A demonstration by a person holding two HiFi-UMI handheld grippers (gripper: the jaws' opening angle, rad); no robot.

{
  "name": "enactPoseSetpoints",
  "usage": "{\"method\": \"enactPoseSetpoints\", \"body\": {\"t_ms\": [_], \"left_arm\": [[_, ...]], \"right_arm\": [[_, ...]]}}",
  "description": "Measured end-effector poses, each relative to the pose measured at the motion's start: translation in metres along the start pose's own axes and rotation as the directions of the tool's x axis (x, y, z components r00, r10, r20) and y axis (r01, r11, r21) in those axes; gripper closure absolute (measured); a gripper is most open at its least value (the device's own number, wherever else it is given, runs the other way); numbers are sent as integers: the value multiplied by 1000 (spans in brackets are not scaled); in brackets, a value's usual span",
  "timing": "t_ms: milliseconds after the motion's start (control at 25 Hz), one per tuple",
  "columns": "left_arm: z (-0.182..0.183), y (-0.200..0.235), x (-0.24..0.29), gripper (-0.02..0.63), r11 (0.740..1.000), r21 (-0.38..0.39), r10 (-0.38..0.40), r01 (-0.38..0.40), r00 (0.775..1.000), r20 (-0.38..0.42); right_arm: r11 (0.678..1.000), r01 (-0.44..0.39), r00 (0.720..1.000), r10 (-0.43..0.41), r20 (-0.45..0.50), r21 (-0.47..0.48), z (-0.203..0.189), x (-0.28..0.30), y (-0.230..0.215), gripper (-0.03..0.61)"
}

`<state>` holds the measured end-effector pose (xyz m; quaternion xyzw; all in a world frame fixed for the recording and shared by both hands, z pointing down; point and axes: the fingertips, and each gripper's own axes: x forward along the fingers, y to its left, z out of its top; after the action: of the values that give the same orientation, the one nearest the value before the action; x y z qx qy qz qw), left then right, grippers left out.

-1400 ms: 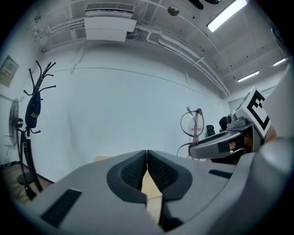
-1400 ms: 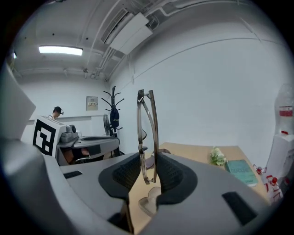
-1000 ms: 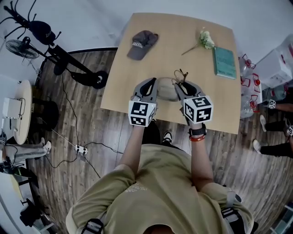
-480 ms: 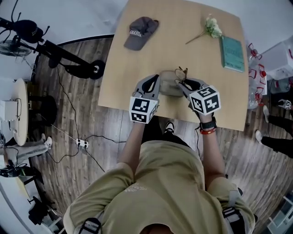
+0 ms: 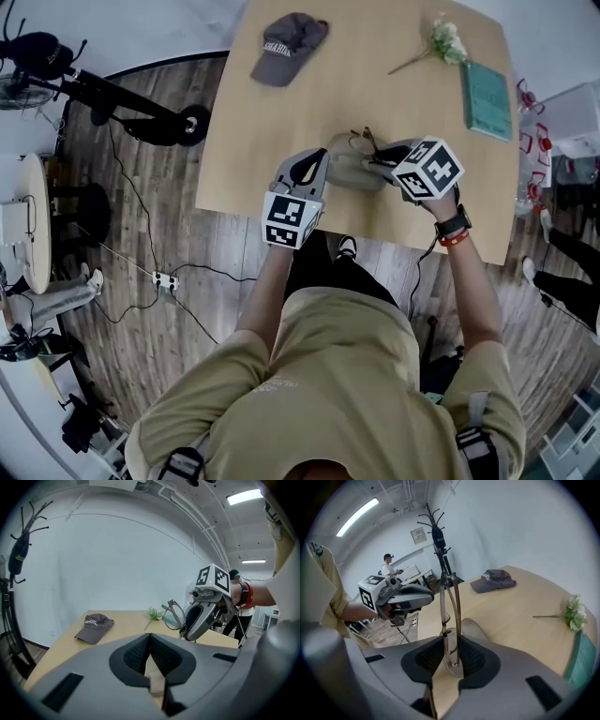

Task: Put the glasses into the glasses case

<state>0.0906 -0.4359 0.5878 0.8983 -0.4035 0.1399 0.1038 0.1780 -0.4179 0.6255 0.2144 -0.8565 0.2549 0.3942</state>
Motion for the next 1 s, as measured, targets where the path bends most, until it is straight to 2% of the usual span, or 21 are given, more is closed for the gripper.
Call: {"method": "enactPoseSetpoints", "body": {"t_ms": [160,360,600,1000], "left_arm": [[-11,4,-4,591,1000,-9,1,-1,1000,-14],[-13,5,-6,591,999,-34,-22,21,1000,-22],[-19,7,-8,591,999,-24,-32,31,999,-33],[-27,10,-10,591,999,-24,-28,27,999,-42]], "right_arm": [[995,-61,989,49,-142,-84,-7,15,0,469],[981,-147,951,105,-290,-127,-15,34,1,469],[957,-231,873,126,-471,-173,-35,58,2,469],[934,-317,755,142,-640,-167,-56,91,-7,468]]}}
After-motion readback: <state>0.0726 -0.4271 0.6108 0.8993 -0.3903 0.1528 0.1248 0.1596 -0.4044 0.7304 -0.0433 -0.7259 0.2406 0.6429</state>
